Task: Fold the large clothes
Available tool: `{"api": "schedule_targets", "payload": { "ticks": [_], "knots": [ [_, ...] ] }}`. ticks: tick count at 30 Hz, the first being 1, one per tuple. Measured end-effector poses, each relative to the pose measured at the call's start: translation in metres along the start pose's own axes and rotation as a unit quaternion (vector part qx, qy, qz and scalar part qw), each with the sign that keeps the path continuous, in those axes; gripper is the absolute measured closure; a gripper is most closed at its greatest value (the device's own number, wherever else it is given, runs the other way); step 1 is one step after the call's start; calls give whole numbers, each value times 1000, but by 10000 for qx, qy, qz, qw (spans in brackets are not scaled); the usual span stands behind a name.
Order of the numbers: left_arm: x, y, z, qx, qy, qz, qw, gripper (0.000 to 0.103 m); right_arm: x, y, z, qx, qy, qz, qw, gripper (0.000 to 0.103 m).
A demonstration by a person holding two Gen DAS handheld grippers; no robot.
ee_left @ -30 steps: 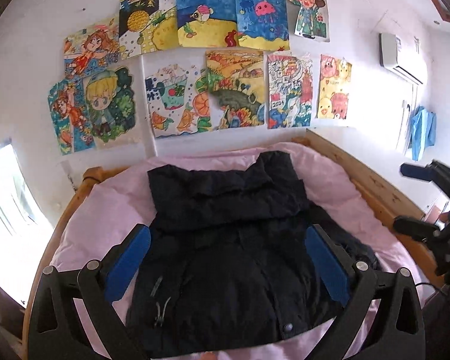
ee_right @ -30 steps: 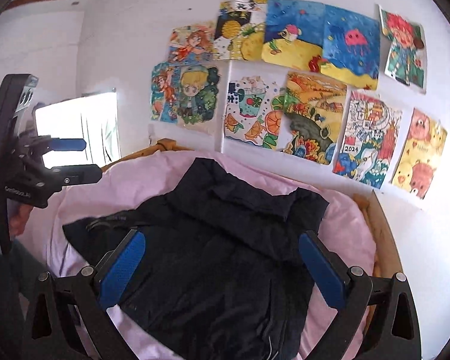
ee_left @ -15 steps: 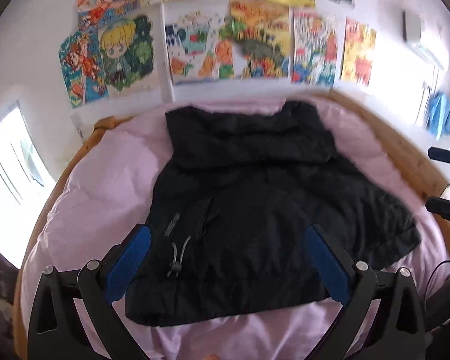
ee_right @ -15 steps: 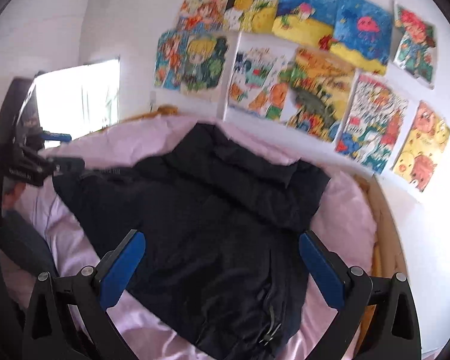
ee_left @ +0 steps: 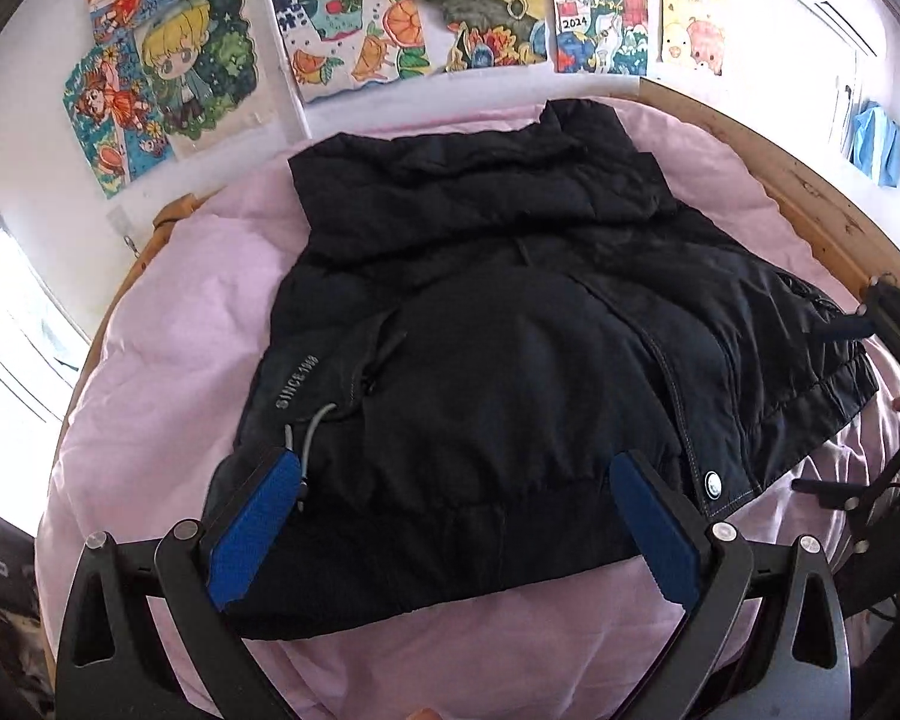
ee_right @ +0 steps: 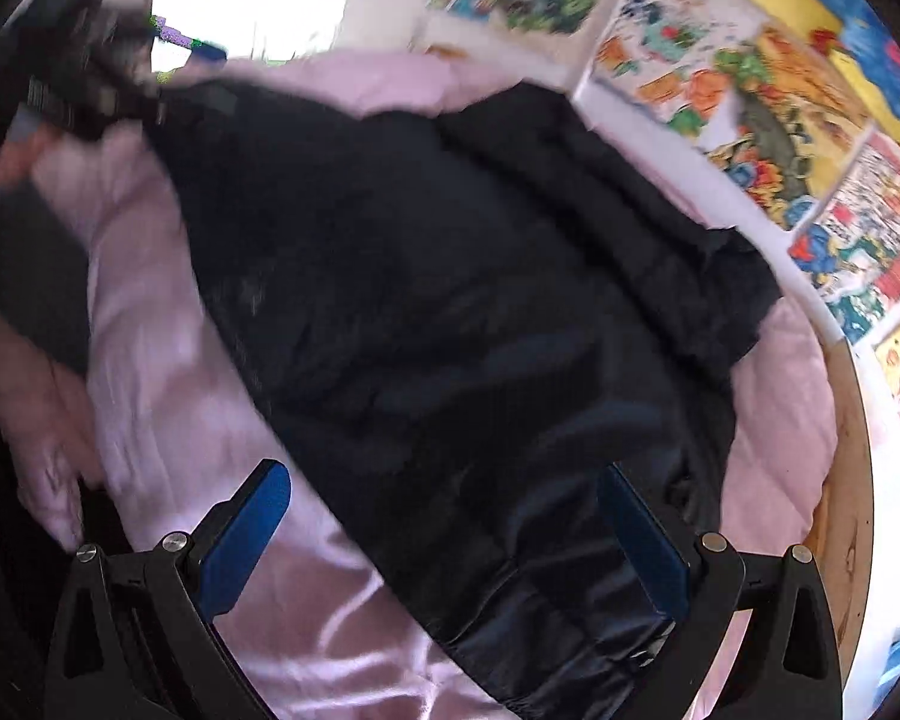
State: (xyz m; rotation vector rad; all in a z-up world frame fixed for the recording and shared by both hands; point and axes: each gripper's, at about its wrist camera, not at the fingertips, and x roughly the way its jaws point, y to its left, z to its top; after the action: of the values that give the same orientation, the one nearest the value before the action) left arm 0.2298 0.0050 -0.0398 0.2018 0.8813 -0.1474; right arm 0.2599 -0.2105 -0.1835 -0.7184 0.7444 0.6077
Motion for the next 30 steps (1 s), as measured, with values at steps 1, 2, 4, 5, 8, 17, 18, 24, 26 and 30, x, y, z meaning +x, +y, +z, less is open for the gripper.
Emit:
{"api": "schedule_targets", "payload": {
  "ticks": [1, 2, 4, 5, 8, 17, 18, 24, 26, 30],
  "knots": [
    [1, 0, 0, -12, 16, -16, 10000, 2, 7, 2, -4, -71, 132, -45, 9999, 0],
    [1, 1, -1, -19, 21, -35, 10000, 2, 14, 4, -8, -139, 263, -113, 9995, 0],
    [1, 2, -1, -5, 8, -62, 10000, 2, 25, 6, -16, -271, 420, -298, 9983, 0],
    [1, 3, -1, 6, 0, -88, 10000, 2, 29, 7, -19, -371, 448, -412, 9975, 0],
    [-2, 0, -2, 74, -88, -321, 9994, 2, 36, 15, -26, -795, 456, -875, 9919, 0],
    [-11, -19, -8, 495, -411, -944, 9935, 2, 39, 10, -24, -919, 489, -1231, 9869, 3],
    [-13, -20, -8, 527, -461, -1016, 9924, 2, 38, 9, -23, -892, 501, -1223, 9872, 5],
    [-16, -28, -10, 737, -562, -1157, 9889, 2, 23, -4, -10, -720, 309, -1151, 9903, 55],
    [-17, -31, -12, 824, -609, -1213, 9873, 2, 17, -10, -6, -469, 248, -971, 9939, 67],
    [-20, -38, -17, 1070, -749, -1275, 9832, 2, -2, -36, 6, 452, 76, -388, 9982, 74]
  ]
}}
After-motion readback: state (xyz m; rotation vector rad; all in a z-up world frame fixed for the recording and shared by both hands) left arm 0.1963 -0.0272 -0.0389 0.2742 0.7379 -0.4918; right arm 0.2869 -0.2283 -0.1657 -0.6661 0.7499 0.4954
